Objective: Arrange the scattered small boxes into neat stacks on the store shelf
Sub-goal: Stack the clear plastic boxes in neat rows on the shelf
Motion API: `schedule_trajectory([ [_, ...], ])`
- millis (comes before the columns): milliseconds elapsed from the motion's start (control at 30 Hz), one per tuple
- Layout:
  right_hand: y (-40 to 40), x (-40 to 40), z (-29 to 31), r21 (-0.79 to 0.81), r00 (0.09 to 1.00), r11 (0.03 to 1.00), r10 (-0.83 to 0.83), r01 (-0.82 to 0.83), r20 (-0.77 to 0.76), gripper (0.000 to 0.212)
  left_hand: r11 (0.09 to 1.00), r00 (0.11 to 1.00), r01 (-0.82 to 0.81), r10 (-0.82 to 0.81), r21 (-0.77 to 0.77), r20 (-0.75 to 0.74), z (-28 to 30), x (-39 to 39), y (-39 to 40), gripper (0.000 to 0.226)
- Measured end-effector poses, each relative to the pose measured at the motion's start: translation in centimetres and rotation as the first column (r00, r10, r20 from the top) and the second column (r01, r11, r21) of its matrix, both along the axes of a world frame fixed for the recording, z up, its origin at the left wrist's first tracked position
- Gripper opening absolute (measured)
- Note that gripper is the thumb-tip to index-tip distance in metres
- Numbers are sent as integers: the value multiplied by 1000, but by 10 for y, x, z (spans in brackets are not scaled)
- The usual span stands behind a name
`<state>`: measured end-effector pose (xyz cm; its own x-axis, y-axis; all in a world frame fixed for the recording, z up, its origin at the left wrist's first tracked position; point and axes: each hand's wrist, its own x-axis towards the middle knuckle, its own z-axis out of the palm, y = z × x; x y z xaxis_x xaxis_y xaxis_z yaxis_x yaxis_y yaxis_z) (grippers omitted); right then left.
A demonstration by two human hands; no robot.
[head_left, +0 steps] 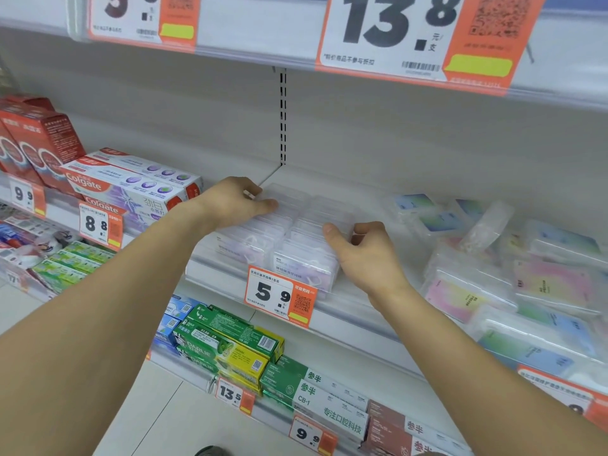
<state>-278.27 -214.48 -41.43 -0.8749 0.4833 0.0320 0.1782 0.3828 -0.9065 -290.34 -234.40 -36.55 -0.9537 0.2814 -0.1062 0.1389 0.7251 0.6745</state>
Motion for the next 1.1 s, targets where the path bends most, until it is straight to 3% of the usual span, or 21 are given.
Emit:
schedule_trajectory([
  [200,0,0,3,-18,999,1000,7,-6,34,54,1000,1000,12,-12,-21,11,1,0,0,60],
  [333,4,1,14,-25,990,999,46,-43,134,53,992,1000,17,-17,-126,-2,6,1,2,67],
  [433,9,14,30,27,991,1000,2,-6,136,60,991,990,-38,20,-129,-141,19,8,5,64],
  [500,15,32,43,90,999,996,-19,16,29,46,998,953,-31,15,-49,-303,31,24,15,45],
  [600,33,70,62,191,991,981,16,10,-131,9,990,854,114,-58,78,-518,45,65,46,16],
  [700,63,110,73,336,981,941,23,43,-191,6,950,815,301,-214,79,-539,48,114,83,13],
  [800,99,151,74,473,993,881,75,-21,-95,3,897,781,441,-368,27,-505,34,156,115,18],
  [933,142,201,66,623,996,779,35,-79,82,30,831,715,550,-523,-89,-464,3,197,144,36],
  [1033,159,227,57,630,982,761,50,-156,184,59,797,666,582,-580,-160,-470,-15,213,156,53],
  [1100,164,233,46,622,971,762,35,-180,238,67,798,657,577,-581,-174,-481,-24,215,165,61],
])
